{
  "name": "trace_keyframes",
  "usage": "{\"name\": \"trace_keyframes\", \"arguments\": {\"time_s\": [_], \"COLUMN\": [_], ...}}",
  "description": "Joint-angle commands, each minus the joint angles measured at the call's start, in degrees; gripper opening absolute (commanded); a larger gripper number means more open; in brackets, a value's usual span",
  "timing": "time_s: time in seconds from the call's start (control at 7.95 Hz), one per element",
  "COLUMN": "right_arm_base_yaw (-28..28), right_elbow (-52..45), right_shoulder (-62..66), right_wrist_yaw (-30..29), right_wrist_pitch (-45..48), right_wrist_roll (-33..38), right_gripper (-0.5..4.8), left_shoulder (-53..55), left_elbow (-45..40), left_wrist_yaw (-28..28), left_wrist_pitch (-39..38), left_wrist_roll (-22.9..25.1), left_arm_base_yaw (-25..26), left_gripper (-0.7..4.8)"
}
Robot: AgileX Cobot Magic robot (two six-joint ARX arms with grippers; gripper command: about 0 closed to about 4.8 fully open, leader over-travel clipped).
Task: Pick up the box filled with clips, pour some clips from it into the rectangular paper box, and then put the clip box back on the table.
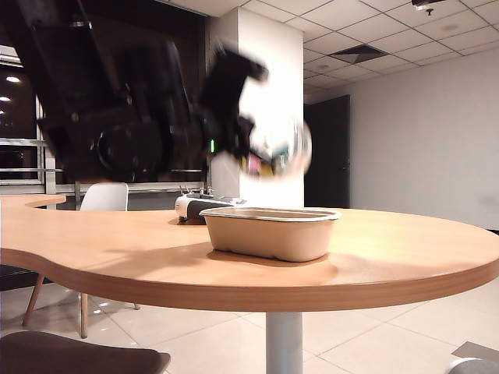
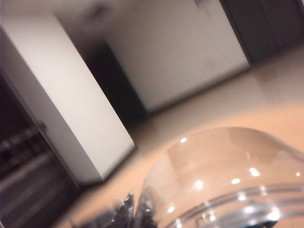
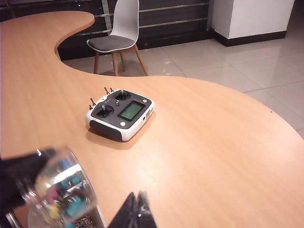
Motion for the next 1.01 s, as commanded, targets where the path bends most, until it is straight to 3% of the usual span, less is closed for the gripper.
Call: {"name": "trace_keyframes", "arguments": {"time_s": [0.13,0.25,0.5,0.63,0.75,1.01], "right_arm_base_yaw": [0.0,0.0,0.0,0.0,0.0,0.0], "right_elbow": [0.3,0.2,0.2,0.2,0.2,0.2], "right_shoulder": [-0.1,-0.1,-0.1,0.3,0.7,1.4], "right_wrist_yaw": [-0.2,-0.2,-0.2,-0.2,-0.2,-0.2], "right_wrist_pitch": [0.5,0.5,0.3,0.1,-0.8,-1.8], "right_wrist_roll": [-0.1,-0.1,-0.2,-0.2,-0.2,-0.2], "right_gripper": [-0.01,-0.01,-0.01,-0.01,-0.01,-0.01], "left_shoulder": [3.1,3.2,3.2,3.2,3.3,3.3], "left_elbow": [0.2,1.0,2.1,2.1,2.0,2.0], "left_wrist_yaw": [-1.1,0.9,0.8,-0.4,-0.4,0.3], "left_wrist_pitch": [2.5,3.1,3.1,3.1,3.1,3.0], "left_wrist_roll": [-0.9,-0.6,-6.1,-14.3,-27.3,-39.0], "left_arm_base_yaw": [0.0,-0.1,-0.1,0.1,1.2,2.3], "left_gripper": [-0.06,-0.06,-0.06,-0.06,-0.06,-0.06]}}
